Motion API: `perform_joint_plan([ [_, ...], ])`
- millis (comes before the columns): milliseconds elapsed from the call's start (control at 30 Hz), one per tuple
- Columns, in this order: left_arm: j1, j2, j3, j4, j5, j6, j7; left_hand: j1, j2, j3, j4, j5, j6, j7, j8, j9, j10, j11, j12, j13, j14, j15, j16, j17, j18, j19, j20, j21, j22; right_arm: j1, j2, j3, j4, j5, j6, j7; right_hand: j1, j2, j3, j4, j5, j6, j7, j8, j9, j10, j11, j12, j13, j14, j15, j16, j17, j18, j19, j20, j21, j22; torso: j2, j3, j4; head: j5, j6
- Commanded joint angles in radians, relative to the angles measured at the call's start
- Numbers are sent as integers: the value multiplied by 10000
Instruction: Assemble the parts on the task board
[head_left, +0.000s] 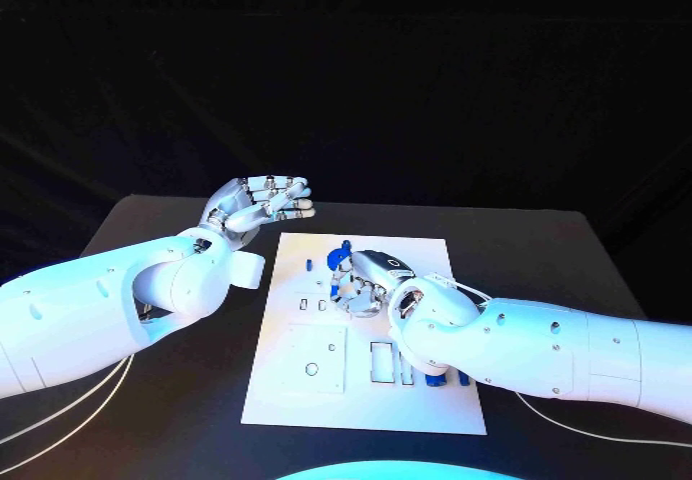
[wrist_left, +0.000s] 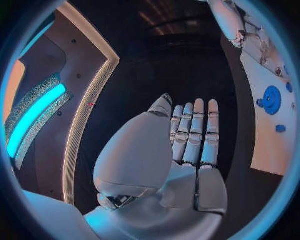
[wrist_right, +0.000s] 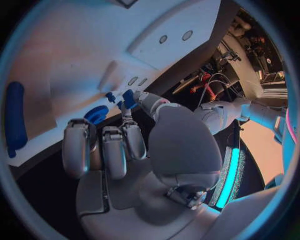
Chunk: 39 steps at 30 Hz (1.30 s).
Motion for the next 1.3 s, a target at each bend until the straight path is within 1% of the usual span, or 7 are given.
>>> perform_joint_plan([
  [33, 7, 24, 6, 6, -7, 175, 12, -56, -14, 65, 5, 29, 6, 68, -50, 3, 13, 63, -55, -8, -82, 12, -39, 8, 143, -35, 30, -54, -8, -60, 51, -10, -47, -627, 131, -81, -109, -9, -10, 68, 19, 189, -154, 47, 155, -6, -79, 13, 407, 922, -56, -11, 1989, -45, -4, -53, 41, 715, -2, 5, 2, -10, -29],
  [233, 7, 44, 6, -9, -8, 169, 28, -84, -14, 73, 6, 28, 4, 71, -54, 3, 11, 66, -57, -8, -83, 15, -43, 13, 144, -36, 31, -56, -11, -162, 129, -19, -95, -692, 155, -88, -132, -21, -14, 84, 18, 195, -160, 58, 159, -7, -84, 8, 402, 922, -62, -11, 1991, -46, 0, -57, 43, 718, -3, 15, -14, 15, -54],
  [500, 6, 62, 6, -26, -8, 175, 34, -84, -14, 73, 6, 28, 4, 71, -54, 3, 11, 66, -57, -8, -83, 15, -43, 13, 144, -36, 31, -56, -11, -215, 166, -30, -102, -715, 261, -97, -162, -50, -21, 100, 18, 189, -165, 66, 162, 3, -90, 16, 413, 924, -68, -10, 1996, -49, 7, -63, 48, 727, -5, 1, -13, 9, -74],
  [900, 5, 78, 6, -47, -8, 197, 24, -104, -12, 92, 0, 30, 5, 66, -56, 4, 12, 65, -58, -7, -83, 15, -47, 20, 144, -37, 33, -58, -14, -335, 244, -65, -149, -719, 349, -88, -162, -50, -21, 100, 18, 189, -165, 66, 162, 3, -90, 16, 413, 924, -68, -10, 1996, -49, 7, -63, 48, 727, -1, 5, 10, 30, -112],
  [933, 5, 76, 6, -48, -8, 197, 22, -104, -12, 92, 0, 30, 5, 66, -56, 4, 12, 65, -58, -7, -83, 15, -47, 20, 144, -37, 33, -58, -14, -346, 247, -67, -159, -719, 352, -92, -178, -78, -26, 105, 18, 176, -166, 67, 162, -2, -93, 7, 405, 920, -73, -16, 1976, -41, -11, -68, 20, 701, -1, 4, 10, 35, -121],
  [1167, 5, 65, 6, -51, -8, 204, 13, -104, -12, 92, 0, 30, 5, 66, -56, 4, 12, 65, -58, -7, -83, 15, -47, 20, 144, -37, 33, -58, -14, -381, 241, -77, -178, -724, 338, -103, -204, -115, -24, 120, 21, 122, -155, 49, 154, -14, -89, -10, 389, 916, -75, -21, 1961, -35, -23, -74, -4, 682, -1, -1, -20, 72, -143],
  [1300, 5, 64, 6, -52, -8, 211, 5, -104, -12, 92, 0, 30, 5, 66, -56, 4, 12, 65, -58, -7, -83, 15, -47, 20, 144, -37, 33, -58, -14, -385, 233, -78, -167, -725, 340, -101, -208, -123, -22, 122, 22, 108, -152, 43, 151, -15, -87, -11, 389, 919, -75, -17, 1973, -33, -28, -75, -13, 674, 2, 10, -16, 79, -157],
])
